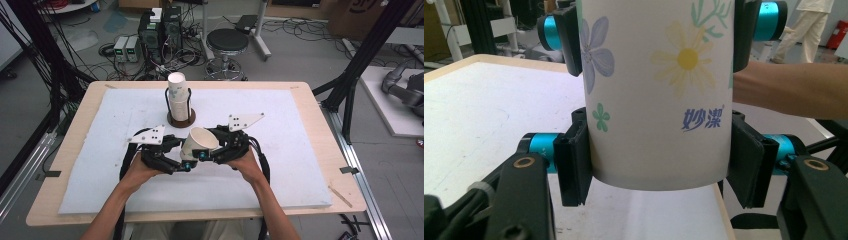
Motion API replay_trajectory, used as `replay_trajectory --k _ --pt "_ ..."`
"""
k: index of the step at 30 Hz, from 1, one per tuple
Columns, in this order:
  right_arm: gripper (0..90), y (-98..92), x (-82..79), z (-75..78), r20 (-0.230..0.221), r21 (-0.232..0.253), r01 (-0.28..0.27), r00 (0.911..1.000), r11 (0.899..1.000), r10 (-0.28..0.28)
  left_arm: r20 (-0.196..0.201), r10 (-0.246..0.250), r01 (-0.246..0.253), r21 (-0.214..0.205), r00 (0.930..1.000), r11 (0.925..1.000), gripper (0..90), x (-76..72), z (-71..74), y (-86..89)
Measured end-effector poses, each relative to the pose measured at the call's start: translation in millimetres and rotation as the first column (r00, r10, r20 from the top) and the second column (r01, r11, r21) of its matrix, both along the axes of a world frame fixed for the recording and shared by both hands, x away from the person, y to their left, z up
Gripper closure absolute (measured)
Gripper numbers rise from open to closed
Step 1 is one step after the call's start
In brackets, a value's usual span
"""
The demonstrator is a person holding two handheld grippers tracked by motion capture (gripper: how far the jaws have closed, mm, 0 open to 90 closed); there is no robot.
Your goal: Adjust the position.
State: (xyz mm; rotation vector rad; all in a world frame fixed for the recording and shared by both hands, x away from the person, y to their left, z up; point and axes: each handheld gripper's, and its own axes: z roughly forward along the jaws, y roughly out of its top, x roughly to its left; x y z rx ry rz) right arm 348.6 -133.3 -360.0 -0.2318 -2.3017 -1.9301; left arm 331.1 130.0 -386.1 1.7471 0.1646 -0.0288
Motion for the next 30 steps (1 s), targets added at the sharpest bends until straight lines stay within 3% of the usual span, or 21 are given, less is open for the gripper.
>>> replay_trajectory --k 8,11,12,15,20,30 --pt "33.4 0.4 -0.4 0.1 0.0 0.003 -0.005 1.0 1.0 0.005 -0.009 0.007 -0.007 0.008 0.9999 0.9999 34.2 -1.1 0.4 -0.8" --pt "33.3 -0.7 -0.1 0.8 0.002 0.015 0.0 1.0 1.0 0.0 -0.039 0.053 -0.05 0.064 0.9978 0.9967 8.6 0.4 -1.1 -3.6" --pt "33.1 -1.6 -0.1 1.2 0.001 0.015 0.005 1.0 1.0 -0.005 -0.049 0.056 -0.052 0.064 0.9972 0.9966 2.4 1.2 -2.1 -2.7" --pt "32.6 -4.3 0.2 1.9 0.004 0.009 0.013 0.9999 1.0 -0.013 -0.066 0.053 -0.051 0.039 0.9964 0.9979 1.7 2.9 -2.5 3.1" --pt "32.3 -8.2 0.7 3.0 0.005 0.004 0.027 0.9996 1.0 -0.027 -0.06 0.085 -0.079 0.096 0.9946 0.9923 1.7 1.6 -0.5 7.8" --pt "32.0 -8.8 1.0 3.0 0.017 -0.03 0.043 0.999 0.999 -0.043 -0.046 0.137 -0.129 0.141 0.9895 0.9815 1.7 -0.3 1.2 19.4"
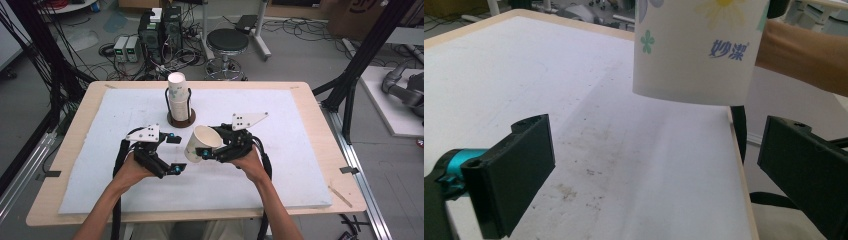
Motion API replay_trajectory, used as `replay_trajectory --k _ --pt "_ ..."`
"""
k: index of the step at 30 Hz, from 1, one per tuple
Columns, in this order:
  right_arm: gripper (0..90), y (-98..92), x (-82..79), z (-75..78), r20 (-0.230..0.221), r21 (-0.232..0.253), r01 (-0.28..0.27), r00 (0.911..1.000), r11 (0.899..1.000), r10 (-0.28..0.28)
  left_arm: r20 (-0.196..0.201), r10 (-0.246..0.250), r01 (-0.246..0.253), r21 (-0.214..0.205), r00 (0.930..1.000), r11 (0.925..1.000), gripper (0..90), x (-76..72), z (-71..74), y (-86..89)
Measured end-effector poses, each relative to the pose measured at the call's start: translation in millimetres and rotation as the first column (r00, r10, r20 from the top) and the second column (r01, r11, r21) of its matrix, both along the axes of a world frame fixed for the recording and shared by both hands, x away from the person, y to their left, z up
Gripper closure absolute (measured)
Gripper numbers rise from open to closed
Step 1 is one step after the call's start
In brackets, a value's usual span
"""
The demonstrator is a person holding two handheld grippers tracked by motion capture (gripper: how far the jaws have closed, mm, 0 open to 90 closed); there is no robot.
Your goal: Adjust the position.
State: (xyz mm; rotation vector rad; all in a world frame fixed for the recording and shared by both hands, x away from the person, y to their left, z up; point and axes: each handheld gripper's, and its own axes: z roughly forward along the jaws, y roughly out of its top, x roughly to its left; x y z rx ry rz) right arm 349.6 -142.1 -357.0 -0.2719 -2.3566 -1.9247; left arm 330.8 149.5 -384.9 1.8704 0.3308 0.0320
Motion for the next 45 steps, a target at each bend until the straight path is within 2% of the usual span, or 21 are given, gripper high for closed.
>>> replay_trajectory --k 3,5,11,16,19,26,28,30,32,33,35,36,41,45 --pt "32.0 -0.5 0.2 0.2 0.002 -0.002 0.005 1.0 1.0 -0.005 0.006 0.004 -0.004 -0.004 1.0 1.0 1.7 -0.9 0.7 2.2" --pt "32.0 -0.7 0.1 0.4 0.004 -0.004 0.007 1.0 1.0 -0.007 0.014 0.02 -0.02 0.013 0.9997 0.9997 1.7 -1.8 0.7 3.7" --pt "32.0 -3.3 0.0 1.4 0.016 -0.021 0.038 0.9992 0.999 -0.038 0.028 0.102 -0.103 0.038 0.9943 0.9939 1.7 -3.9 -2.9 17.7" --pt "32.0 -6.5 0.3 2.4 0.029 -0.03 0.075 0.9968 0.997 -0.075 0.046 0.176 -0.178 0.055 0.9834 0.9825 1.8 -7.4 -9.8 31.0" --pt "32.0 -7.6 -0.2 2.7 0.043 -0.046 0.104 0.9939 0.994 -0.102 0.054 0.223 -0.226 0.07 0.9733 0.9715 1.8 -9.8 -15.2 39.4" --pt "32.0 -11.0 -0.6 3.4 0.06 -0.067 0.143 0.9885 0.987 -0.139 0.069 0.344 -0.35 0.105 0.9364 0.9309 2.2 -18.2 -29.6 60.8" --pt "32.0 -11.6 -0.5 3.5 0.061 -0.073 0.148 0.9877 0.986 -0.144 0.071 0.379 -0.385 0.121 0.9228 0.9151 2.2 -20.1 -35.4 66.0" --pt "32.0 -11.9 -0.9 3.6 0.065 -0.083 0.159 0.9859 0.984 -0.154 0.074 0.418 -0.424 0.134 0.9056 0.8957 2.2 -20.8 -41.2 71.3" --pt "32.0 -11.6 -1.6 3.8 0.068 -0.094 0.163 0.9852 0.982 -0.157 0.069 0.461 -0.466 0.137 0.8848 0.8741 2.2 -21.9 -46.4 76.2" --pt "32.1 -11.6 -1.8 4.1 0.082 -0.105 0.171 0.9832 0.98 -0.163 0.072 0.475 -0.48 0.141 0.8771 0.8657 2.2 -22.1 -48.5 78.5" --pt "32.1 -11.8 -1.8 4.4 0.083 -0.111 0.176 0.9824 0.978 -0.167 0.063 0.497 -0.501 0.135 0.8655 0.855 2.2 -22.7 -52.2 81.7" --pt "32.1 -11.6 -1.9 4.4 0.088 -0.118 0.183 0.981 0.976 -0.173 0.067 0.5 -0.504 0.136 0.8634 0.8528 2.2 -22.6 -53.5 83.1" --pt "32.1 -12.8 -2.2 4.5 0.094 -0.127 0.192 0.9791 0.973 -0.18 0.057 0.492 -0.495 0.111 0.8686 0.8615 2.2 -24.0 -55.0 88.1" --pt "32.1 -14.2 -2.8 4.8 0.094 -0.128 0.194 0.9786 0.972 -0.183 0.063 0.5 -0.504 0.082 0.8635 0.8597 2.2 -25.8 -55.1 92.2"
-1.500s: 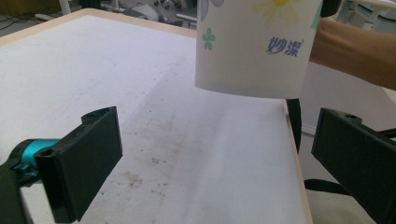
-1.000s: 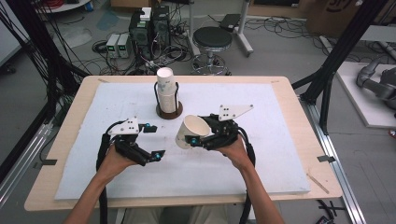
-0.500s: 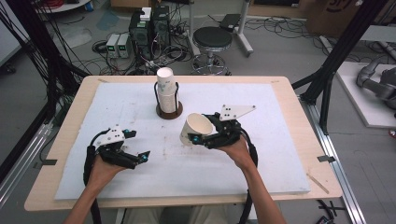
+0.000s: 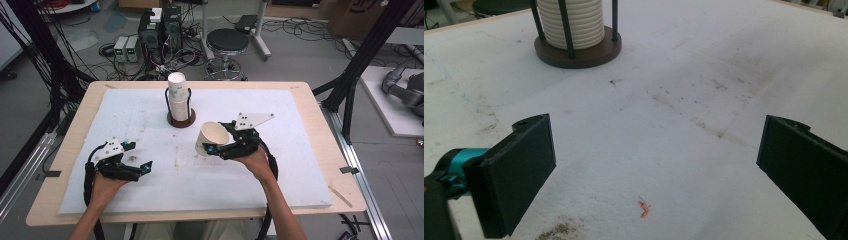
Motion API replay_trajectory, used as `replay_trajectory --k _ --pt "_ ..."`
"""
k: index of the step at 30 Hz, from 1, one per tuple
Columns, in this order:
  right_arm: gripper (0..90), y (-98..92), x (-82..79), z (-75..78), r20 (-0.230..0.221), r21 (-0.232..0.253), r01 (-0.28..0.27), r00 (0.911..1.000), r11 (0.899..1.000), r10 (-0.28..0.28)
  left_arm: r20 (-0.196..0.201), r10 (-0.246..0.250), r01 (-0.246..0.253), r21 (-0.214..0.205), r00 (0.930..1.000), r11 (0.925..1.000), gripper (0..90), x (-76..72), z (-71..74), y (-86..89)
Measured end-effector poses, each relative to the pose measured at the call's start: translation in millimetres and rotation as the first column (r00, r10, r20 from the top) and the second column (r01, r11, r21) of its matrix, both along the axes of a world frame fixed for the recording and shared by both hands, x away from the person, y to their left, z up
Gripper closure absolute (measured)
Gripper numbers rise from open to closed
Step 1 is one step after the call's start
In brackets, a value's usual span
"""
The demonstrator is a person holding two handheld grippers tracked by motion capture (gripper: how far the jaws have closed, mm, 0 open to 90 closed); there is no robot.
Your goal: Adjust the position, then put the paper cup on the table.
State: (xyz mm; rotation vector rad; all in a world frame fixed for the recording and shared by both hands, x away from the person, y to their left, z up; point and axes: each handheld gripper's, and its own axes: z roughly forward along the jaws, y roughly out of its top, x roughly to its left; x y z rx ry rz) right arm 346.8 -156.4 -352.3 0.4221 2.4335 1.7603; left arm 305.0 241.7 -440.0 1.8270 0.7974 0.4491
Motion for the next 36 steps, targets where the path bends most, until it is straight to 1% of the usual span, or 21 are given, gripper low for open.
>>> replay_trajectory --k 3,6,8,10,16,18,20,22,23,25,27,28,30,32,36 --pt "32.1 -1.3 -0.6 0.1 -0.001 -0.002 0.003 1.0 1.0 -0.003 0.023 0.013 -0.013 -0.037 0.9996 0.9992 2.2 -2.0 -1.4 3.8" --pt "32.1 -2.6 -0.9 0.4 0.0 -0.001 0.006 1.0 1.0 -0.006 0.039 0.031 -0.029 -0.051 0.9988 0.9983 2.2 -3.0 -3.6 7.1" --pt "32.1 -3.2 -0.6 0.5 0.006 0.001 0.007 1.0 1.0 -0.007 0.045 0.043 -0.041 -0.054 0.998 0.9977 2.2 -3.5 -4.9 8.5" --pt "32.1 -3.4 -0.8 0.3 -0.001 -0.001 0.004 1.0 1.0 -0.004 0.048 0.049 -0.046 -0.057 0.9977 0.9973 2.2 -4.0 -5.9 9.3" --pt "32.1 -2.9 -0.9 -0.1 0.002 -0.004 0.001 1.0 1.0 -0.001 0.058 0.049 -0.045 -0.066 0.9971 0.9968 2.2 -4.6 -9.3 10.9" --pt "32.1 -2.3 -0.7 -0.3 0.003 -0.004 -0.002 1.0 1.0 0.002 0.053 0.051 -0.047 -0.075 0.9973 0.996 2.2 -4.4 -10.2 11.3" --pt "32.1 -2.1 -0.1 -0.5 0.006 -0.004 -0.004 1.0 1.0 0.004 0.059 0.058 -0.053 -0.075 0.9966 0.9958 2.2 -4.6 -11.4 11.3" --pt "32.1 -2.2 -0.2 -0.7 0.001 -0.003 -0.005 1.0 1.0 0.005 0.05 0.054 -0.05 -0.071 0.9973 0.9962 2.2 -4.3 -12.3 11.6" --pt "32.1 -2.6 -0.1 -0.7 -0.001 -0.004 -0.005 1.0 1.0 0.005 0.053 0.059 -0.055 -0.072 0.9969 0.9959 2.2 -4.7 -12.6 11.8" --pt "32.1 -3.4 0.1 -0.7 -0.002 -0.001 0.0 1.0 1.0 0.0 0.051 0.058 -0.054 -0.08 0.997 0.9954 2.2 -4.7 -12.8 12.5" --pt "32.1 -3.8 -0.2 -1.1 0.005 -0.005 0.003 1.0 1.0 -0.003 0.052 0.057 -0.053 -0.078 0.997 0.9955 2.2 -4.9 -12.7 12.5" --pt "32.1 -4.0 -0.9 -1.1 -0.002 -0.008 0.008 1.0 1.0 -0.008 0.053 0.056 -0.051 -0.08 0.997 0.9955 2.2 -4.8 -12.9 12.3" --pt "32.1 -4.3 -0.4 -1.7 0.009 -0.016 0.016 0.9998 1.0 -0.016 0.057 0.056 -0.052 -0.074 0.9968 0.9959 2.2 -4.9 -13.0 12.2" --pt "32.1 -4.6 -0.1 -2.0 0.008 -0.018 0.019 0.9998 1.0 -0.019 0.055 0.058 -0.053 -0.082 0.9968 0.9952 2.2 -4.9 -13.2 12.4" --pt "32.1 -4.1 0.4 -2.5 0.008 -0.026 0.036 0.9993 0.999 -0.036 0.059 0.057 -0.052 -0.084 0.9966 0.9951 2.2 -4.9 -13.4 12.7"
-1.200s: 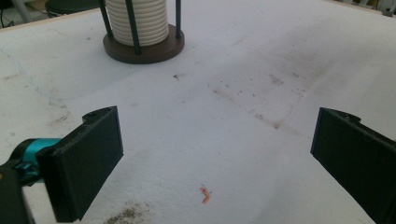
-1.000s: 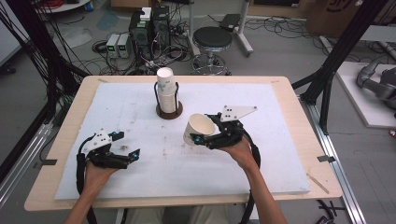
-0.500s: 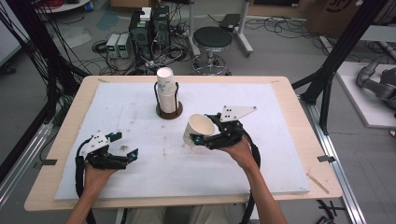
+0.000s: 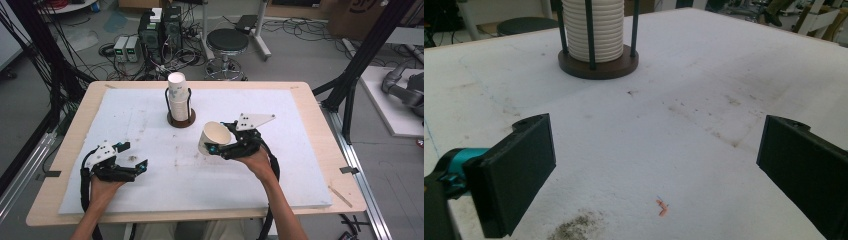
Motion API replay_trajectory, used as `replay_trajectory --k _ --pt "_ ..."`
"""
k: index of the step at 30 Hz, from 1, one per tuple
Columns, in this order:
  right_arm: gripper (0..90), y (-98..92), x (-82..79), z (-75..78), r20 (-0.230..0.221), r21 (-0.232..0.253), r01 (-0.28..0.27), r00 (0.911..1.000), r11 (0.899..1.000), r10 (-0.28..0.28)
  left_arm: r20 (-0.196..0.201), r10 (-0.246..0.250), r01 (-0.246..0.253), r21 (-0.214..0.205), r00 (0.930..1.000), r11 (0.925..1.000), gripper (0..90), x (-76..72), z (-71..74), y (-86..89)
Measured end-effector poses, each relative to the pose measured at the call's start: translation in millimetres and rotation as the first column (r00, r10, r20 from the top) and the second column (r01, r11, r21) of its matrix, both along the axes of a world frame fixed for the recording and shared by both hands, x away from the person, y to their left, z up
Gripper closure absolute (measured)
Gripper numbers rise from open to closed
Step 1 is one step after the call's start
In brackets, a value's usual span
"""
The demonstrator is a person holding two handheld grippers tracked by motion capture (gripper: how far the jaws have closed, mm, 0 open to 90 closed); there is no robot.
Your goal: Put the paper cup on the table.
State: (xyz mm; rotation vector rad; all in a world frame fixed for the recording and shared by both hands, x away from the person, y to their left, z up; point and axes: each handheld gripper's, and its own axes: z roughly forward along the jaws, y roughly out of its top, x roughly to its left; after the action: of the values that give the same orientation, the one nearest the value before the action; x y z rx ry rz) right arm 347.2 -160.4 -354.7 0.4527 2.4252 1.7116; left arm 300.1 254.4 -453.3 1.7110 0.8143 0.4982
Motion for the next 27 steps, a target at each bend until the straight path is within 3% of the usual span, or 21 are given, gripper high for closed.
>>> replay_trajectory --k 8,12,22,27 --pt "32.1 3.7 3.8 -2.9 0.009 -0.032 0.039 0.9992 0.999 -0.039 0.004 -0.001 0.001 -0.003 1.0 1.0 2.2 -0.2 -0.3 0.7" --pt "32.0 10.4 6.7 -7.2 0.012 -0.076 0.054 0.9985 0.996 -0.053 0.002 -0.002 0.002 -0.004 1.0 1.0 2.2 -0.3 -0.4 0.9" --pt "32.0 26.0 16.6 -20.1 0.036 -0.182 0.11 0.9938 0.977 -0.105 0.005 -0.004 0.004 0.002 1.0 1.0 2.2 -0.2 -0.5 -0.1" --pt "32.0 31.1 20.5 -26.0 0.023 -0.208 0.12 0.9928 0.971 -0.117 0.005 -0.006 0.006 -0.001 1.0 1.0 2.2 -0.2 -0.7 -0.1"
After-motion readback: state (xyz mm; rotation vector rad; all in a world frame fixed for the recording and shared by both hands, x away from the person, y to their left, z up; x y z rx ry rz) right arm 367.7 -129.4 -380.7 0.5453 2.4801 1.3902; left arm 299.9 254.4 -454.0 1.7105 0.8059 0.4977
